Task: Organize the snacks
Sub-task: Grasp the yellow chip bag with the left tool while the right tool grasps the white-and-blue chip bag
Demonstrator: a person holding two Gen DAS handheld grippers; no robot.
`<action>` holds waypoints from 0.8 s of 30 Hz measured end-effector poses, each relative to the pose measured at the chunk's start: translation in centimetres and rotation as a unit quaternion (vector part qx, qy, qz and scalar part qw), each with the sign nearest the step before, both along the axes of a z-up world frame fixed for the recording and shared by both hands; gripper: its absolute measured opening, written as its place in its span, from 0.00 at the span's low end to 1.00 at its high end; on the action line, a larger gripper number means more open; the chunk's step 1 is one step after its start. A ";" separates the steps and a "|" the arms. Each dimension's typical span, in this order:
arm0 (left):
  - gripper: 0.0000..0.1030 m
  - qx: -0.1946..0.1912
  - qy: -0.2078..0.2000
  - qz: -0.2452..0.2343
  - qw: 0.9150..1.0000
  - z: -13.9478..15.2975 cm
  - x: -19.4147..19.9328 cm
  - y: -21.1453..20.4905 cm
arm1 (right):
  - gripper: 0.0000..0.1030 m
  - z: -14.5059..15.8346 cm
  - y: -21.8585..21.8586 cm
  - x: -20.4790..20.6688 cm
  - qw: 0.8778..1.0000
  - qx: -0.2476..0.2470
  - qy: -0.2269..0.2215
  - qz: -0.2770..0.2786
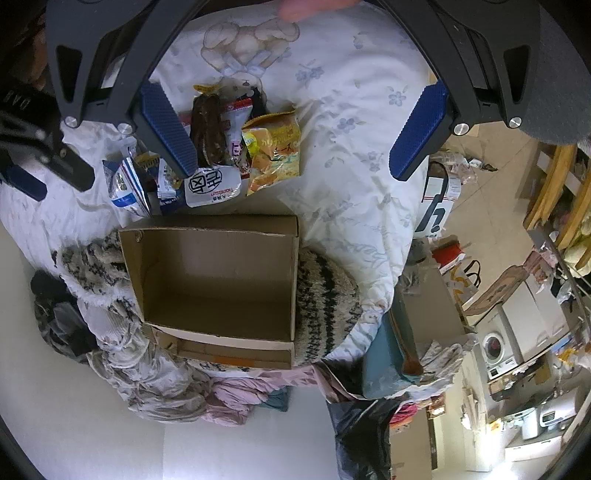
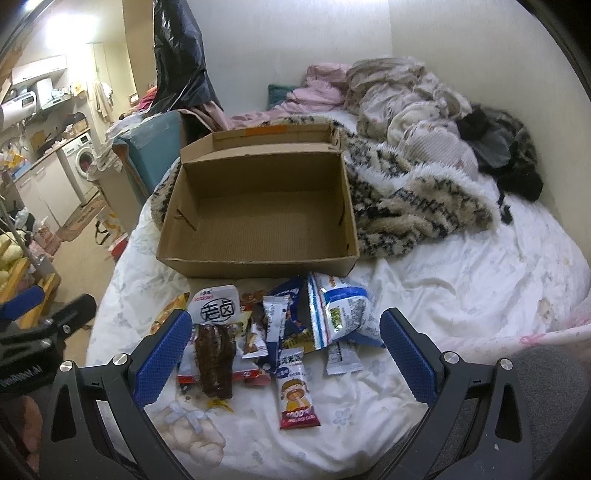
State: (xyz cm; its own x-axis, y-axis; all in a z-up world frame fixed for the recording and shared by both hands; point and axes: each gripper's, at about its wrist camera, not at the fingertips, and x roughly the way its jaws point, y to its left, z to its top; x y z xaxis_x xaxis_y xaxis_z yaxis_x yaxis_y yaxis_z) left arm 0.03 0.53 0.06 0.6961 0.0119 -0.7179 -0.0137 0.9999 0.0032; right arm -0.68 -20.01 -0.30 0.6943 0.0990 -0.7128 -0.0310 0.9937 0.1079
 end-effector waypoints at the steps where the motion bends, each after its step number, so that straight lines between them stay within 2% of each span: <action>1: 1.00 0.001 0.005 -0.002 1.000 0.1 0.2 0.0 | 1.00 0.1 -0.1 0.2 1.000 0.008 0.007 0.003; 6: 1.00 0.009 0.036 -0.011 0.999 0.7 1.8 0.0 | 1.00 0.4 -2.5 2.5 0.996 0.072 0.060 0.014; 10: 1.00 -0.002 0.076 -0.030 0.997 0.3 3.9 -0.2 | 1.00 0.3 -4.4 5.2 0.991 0.091 0.099 0.008; 13: 1.00 0.016 0.130 -0.051 0.990 -1.1 6.1 -1.1 | 1.00 -0.8 -5.4 7.8 0.986 0.084 0.143 0.009; 18: 1.00 0.035 0.173 -0.049 0.983 -3.1 8.8 -1.1 | 1.00 -3.4 -7.9 11.7 0.976 0.100 0.195 -0.008; 21: 1.00 0.022 0.212 -0.033 0.976 -5.2 10.3 -0.5 | 1.00 -5.0 -9.2 12.6 0.971 0.118 0.206 -0.029; 24: 1.00 -0.007 0.247 -0.023 0.969 -7.6 11.4 0.1 | 1.00 -5.7 -10.1 12.7 0.962 0.161 0.213 -0.049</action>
State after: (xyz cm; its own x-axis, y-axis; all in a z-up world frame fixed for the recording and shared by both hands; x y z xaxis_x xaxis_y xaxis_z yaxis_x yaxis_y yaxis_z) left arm 11.44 0.66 -7.53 0.2663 -0.0231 -0.9636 0.0299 0.9994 -0.0157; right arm 11.98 -30.08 -5.97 0.3629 0.3108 -0.8785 0.1771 0.9025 0.3925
